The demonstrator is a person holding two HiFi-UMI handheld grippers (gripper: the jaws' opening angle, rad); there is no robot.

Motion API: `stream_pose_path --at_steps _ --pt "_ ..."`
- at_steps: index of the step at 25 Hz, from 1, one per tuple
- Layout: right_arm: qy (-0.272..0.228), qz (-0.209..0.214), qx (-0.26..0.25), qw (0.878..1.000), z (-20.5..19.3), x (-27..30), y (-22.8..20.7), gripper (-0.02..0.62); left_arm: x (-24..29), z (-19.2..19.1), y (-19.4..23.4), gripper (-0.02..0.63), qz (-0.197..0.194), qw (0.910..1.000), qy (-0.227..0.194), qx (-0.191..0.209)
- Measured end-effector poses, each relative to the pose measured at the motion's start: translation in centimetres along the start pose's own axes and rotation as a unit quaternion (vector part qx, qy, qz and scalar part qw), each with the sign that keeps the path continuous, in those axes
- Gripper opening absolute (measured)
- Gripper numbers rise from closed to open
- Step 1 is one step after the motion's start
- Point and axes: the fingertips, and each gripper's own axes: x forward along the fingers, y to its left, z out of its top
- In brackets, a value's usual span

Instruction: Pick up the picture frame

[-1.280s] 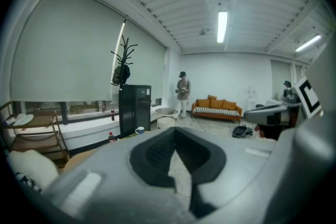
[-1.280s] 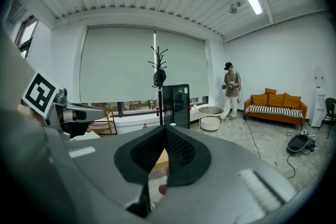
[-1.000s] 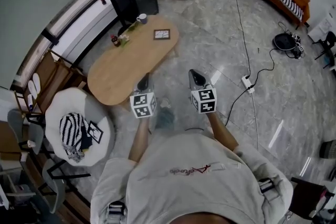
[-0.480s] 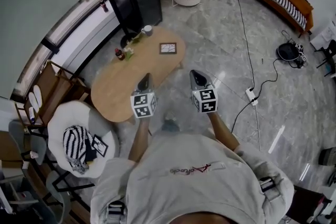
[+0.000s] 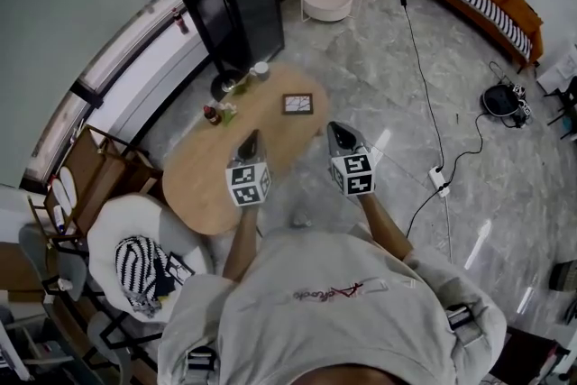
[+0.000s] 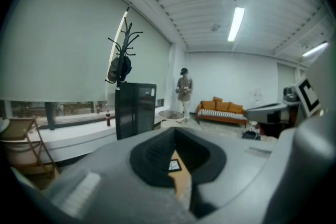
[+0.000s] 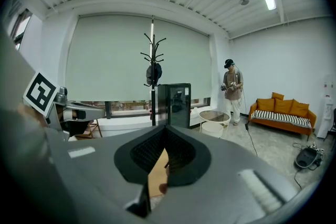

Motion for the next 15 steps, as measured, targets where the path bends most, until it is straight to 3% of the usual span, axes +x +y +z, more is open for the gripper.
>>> stream_pose_path --at_steps 15 --pt "0.008 -0.018 0.016 1.000 0.3 6.8 -1.0 0.006 6.4 1.0 4.0 0.002 -0.020 0.9998 0.005 0.007"
